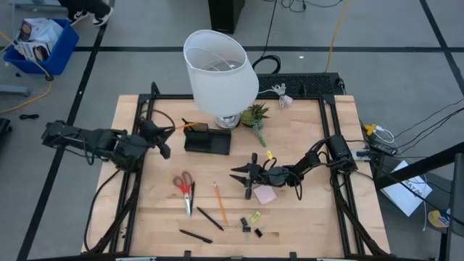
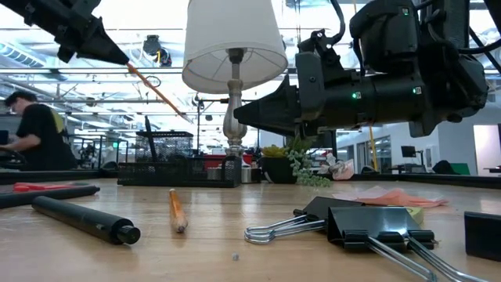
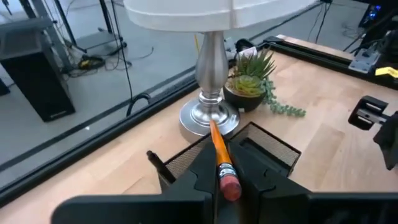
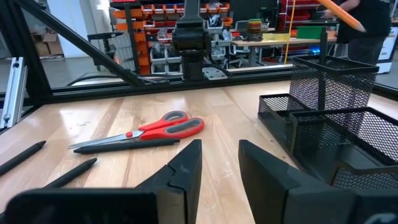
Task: Pick and place office supplies into organizer
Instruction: Put the orange pencil into the black desk organizer
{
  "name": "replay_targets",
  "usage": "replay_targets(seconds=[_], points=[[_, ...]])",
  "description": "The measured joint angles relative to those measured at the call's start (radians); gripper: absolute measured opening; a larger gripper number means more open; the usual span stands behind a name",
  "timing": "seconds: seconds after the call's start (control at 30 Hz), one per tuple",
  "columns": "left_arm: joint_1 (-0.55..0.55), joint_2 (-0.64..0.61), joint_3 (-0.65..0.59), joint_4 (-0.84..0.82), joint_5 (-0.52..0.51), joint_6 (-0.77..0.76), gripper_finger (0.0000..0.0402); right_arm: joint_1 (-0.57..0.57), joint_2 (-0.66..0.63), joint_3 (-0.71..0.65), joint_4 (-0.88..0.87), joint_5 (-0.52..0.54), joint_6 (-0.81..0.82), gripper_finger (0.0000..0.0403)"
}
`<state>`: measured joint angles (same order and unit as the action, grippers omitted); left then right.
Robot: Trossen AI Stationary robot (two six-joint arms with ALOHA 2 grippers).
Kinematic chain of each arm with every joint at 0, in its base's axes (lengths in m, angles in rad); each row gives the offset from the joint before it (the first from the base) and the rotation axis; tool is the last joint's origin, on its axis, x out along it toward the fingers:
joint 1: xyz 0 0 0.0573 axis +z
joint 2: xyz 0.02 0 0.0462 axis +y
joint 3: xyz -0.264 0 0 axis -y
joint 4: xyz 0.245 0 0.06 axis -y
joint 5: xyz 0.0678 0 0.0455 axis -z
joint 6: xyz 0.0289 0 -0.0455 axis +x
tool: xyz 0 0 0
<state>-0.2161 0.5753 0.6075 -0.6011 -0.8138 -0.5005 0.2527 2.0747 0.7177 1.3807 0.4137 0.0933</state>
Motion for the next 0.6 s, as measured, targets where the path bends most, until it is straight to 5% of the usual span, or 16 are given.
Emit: replay_targets(seconds=[0.13, 0.47, 0.6], points=[[0.079, 0.036, 0.056, -0.058, 0.124, 0.013, 0.0046, 0.000, 0.000, 0.000, 0.000, 0.000, -0.011, 0.0100], [0.246, 0.174, 0.094, -0.077, 0.249, 0.089, 0.0021, 0.000, 0.000, 0.000, 0.028, 0.000, -0.030, 0.0100], [0.314, 0.230, 0.094, -0.060, 0.303, 0.114, 0.0055, 0.000, 0.000, 0.000, 0.029, 0.000, -0.030, 0.0100]])
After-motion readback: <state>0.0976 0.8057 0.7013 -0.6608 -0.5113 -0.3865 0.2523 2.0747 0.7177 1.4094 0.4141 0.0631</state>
